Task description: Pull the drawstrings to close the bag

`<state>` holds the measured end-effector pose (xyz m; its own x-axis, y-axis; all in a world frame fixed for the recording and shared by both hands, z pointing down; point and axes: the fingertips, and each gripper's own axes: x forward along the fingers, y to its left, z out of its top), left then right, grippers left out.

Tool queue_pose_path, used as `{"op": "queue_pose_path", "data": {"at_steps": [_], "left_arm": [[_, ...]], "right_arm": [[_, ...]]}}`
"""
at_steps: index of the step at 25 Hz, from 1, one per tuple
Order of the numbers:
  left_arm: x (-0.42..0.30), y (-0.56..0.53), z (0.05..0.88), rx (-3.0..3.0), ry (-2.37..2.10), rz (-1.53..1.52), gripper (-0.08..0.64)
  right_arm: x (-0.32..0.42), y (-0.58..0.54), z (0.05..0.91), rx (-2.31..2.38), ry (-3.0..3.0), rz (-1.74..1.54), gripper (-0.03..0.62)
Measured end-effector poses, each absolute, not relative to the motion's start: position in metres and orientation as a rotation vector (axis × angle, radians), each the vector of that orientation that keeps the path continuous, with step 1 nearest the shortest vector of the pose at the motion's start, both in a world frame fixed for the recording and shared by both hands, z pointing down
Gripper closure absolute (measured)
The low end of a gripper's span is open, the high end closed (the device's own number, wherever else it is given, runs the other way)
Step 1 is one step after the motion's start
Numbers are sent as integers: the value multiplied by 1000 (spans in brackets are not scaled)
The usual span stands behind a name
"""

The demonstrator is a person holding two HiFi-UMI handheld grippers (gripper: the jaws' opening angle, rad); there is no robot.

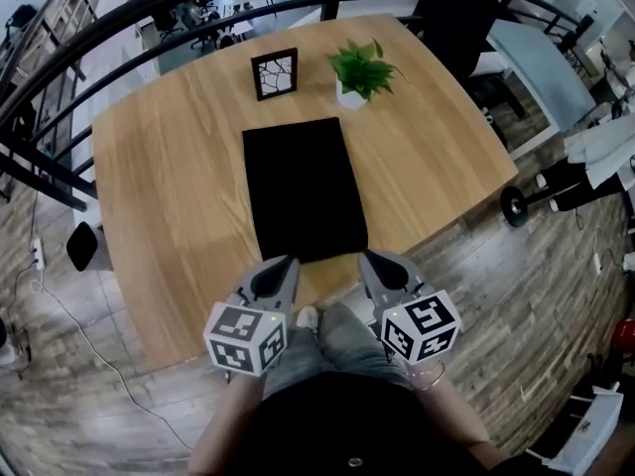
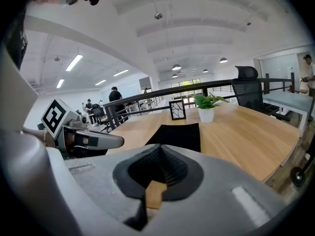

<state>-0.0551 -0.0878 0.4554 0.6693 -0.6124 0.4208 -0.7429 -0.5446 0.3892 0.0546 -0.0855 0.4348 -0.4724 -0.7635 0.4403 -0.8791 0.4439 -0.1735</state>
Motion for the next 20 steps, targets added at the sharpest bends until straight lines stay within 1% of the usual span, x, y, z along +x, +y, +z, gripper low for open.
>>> {"op": "queue_pose_path", "data": {"at_steps": [7, 14, 20], "left_arm": [[-64, -90, 461, 2288, -1112, 320, 545], [-71, -90, 467, 2231, -1182, 312, 545], [-97, -83, 482, 2130, -1281, 337, 545]], "right_arm": [[40, -99, 441, 1292, -2450, 552, 592], [56, -111, 442, 1243, -2473, 548, 592], [72, -111, 449, 1227, -2473, 576, 592]]}}
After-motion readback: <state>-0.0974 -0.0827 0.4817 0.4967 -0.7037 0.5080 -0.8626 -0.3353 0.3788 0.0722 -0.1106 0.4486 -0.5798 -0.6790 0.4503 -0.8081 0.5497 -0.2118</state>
